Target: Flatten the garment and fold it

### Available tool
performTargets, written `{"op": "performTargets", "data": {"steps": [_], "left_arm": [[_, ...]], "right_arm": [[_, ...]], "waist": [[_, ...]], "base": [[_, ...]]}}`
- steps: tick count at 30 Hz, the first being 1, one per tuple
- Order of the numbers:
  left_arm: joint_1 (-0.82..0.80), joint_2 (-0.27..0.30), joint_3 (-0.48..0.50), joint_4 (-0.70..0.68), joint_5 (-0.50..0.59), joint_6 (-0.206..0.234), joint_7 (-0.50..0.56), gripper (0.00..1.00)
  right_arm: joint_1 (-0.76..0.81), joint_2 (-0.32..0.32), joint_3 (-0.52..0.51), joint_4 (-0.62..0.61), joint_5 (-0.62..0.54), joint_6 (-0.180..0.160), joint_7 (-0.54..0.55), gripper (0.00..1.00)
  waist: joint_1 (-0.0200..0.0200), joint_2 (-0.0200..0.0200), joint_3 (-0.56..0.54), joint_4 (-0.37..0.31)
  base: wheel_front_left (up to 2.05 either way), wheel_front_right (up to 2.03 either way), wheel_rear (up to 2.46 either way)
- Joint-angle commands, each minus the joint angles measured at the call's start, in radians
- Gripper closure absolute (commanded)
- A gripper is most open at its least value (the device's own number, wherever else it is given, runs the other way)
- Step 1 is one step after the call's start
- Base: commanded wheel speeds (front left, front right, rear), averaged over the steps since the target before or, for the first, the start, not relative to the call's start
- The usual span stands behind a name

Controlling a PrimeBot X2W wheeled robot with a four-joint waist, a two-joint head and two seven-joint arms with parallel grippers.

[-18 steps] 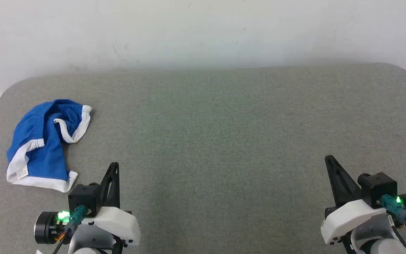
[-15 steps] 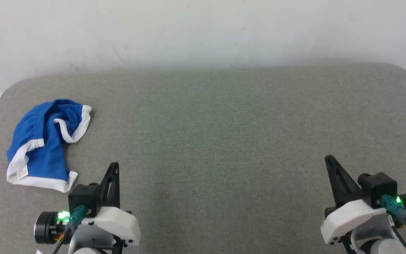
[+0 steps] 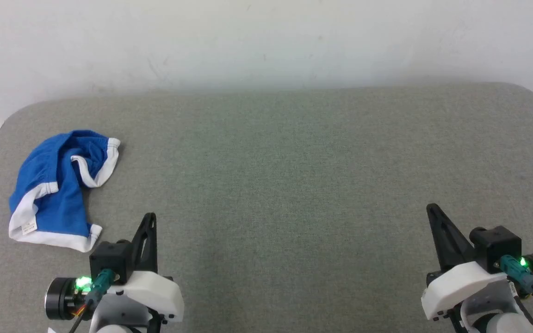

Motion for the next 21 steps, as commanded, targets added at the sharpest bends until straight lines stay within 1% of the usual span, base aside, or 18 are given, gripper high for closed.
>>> {"op": "performTargets", "data": {"steps": [1,4,5,21], "left_arm": [[-0.01,-0.003,0.004,0.002,0.006,-0.002,0.0,1.0],[-0.01,-0.003,0.004,0.002,0.006,-0.002,0.0,1.0],[0.0,0.0,0.0,0.0,0.0,0.0,0.0,0.0],[-0.006,0.004,-0.006,-0.004,-0.001,0.003,-0.003,0.0]], "right_arm": [[-0.015,0.003,0.0,0.001,-0.005,-0.002,-0.007,1.0],[-0.015,0.003,0.0,0.001,-0.005,-0.002,-0.007,1.0],[0.0,0.0,0.0,0.0,0.0,0.0,0.001,0.0],[-0.003,-0.001,-0.011,-0.005,0.005,0.0,0.002,0.0]], "waist": [[0.0,0.0,0.0,0.0],[0.0,0.0,0.0,0.0],[0.0,0.0,0.0,0.0],[0.0,0.0,0.001,0.001]], "base": [[0.0,0.0,0.0],[0.0,0.0,0.0],[0.0,0.0,0.0],[0.0,0.0,0.0]]}}
